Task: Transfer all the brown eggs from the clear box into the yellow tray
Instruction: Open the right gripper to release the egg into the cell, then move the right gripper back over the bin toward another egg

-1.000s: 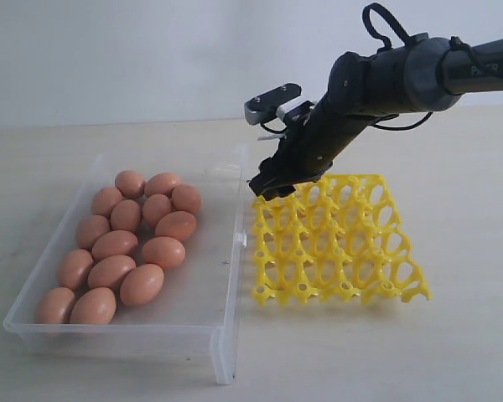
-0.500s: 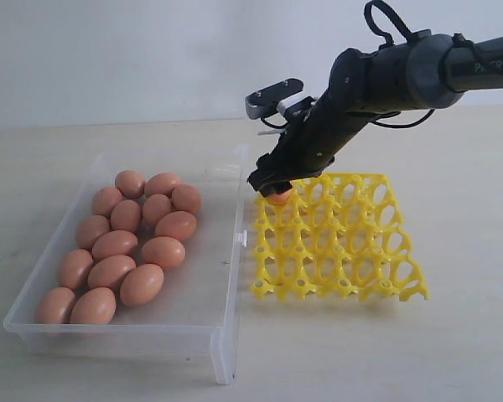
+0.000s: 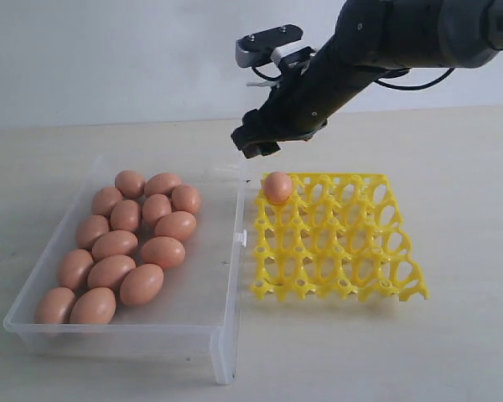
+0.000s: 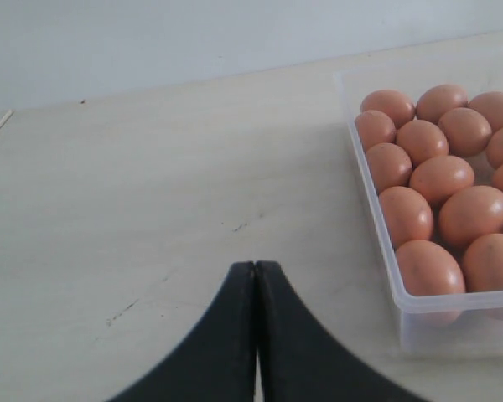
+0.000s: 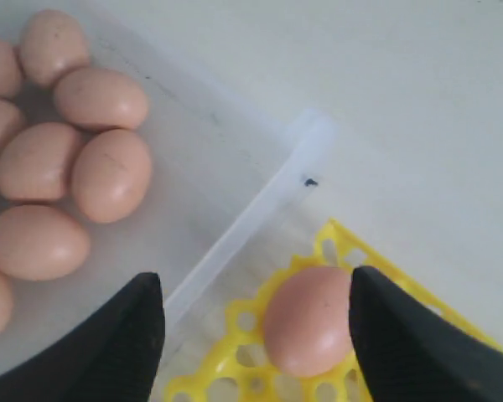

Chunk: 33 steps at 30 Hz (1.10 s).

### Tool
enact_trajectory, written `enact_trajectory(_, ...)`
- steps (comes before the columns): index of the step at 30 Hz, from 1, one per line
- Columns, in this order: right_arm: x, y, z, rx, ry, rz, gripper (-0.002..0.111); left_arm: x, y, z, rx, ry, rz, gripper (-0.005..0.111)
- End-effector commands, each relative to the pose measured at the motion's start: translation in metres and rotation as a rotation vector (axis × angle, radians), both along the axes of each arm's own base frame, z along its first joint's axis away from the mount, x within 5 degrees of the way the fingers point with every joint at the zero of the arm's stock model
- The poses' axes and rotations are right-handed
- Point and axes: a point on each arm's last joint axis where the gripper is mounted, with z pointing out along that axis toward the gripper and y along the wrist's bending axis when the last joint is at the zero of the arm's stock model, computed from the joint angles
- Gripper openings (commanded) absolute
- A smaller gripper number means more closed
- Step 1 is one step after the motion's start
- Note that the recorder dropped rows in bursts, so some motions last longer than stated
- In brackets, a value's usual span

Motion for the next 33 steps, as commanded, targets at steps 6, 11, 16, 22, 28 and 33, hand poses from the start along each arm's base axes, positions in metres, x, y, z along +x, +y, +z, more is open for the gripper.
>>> enact_trajectory(6,-0.056,0.061,0.016,0.009,0.092,0.175,0.046,0.0,0.0,0.002,-0.009,-0.016,-0.005,0.0)
enact_trajectory(11,-0.086,0.096,0.005,-0.031,0.108,0.321,0.044,0.0,0.0,0.002,-0.009,-0.016,-0.005,0.0)
enact_trajectory(16,-0.103,0.116,-0.018,-0.072,0.166,0.383,0.049,0.0,0.0,0.002,-0.009,-0.016,-0.005,0.0)
enact_trajectory(22,-0.1,0.132,-0.043,-0.191,0.3,0.418,0.053,0.0,0.0,0.002,-0.009,-0.016,-0.005,0.0)
enact_trajectory(28,-0.093,0.15,-0.04,-0.227,0.291,0.454,0.053,0.0,0.0,0.002,-0.009,-0.016,-0.005,0.0)
enact_trajectory(33,-0.092,0.163,-0.04,-0.271,0.27,0.484,0.053,0.0,0.0,0.002,-0.009,-0.016,-0.005,0.0)
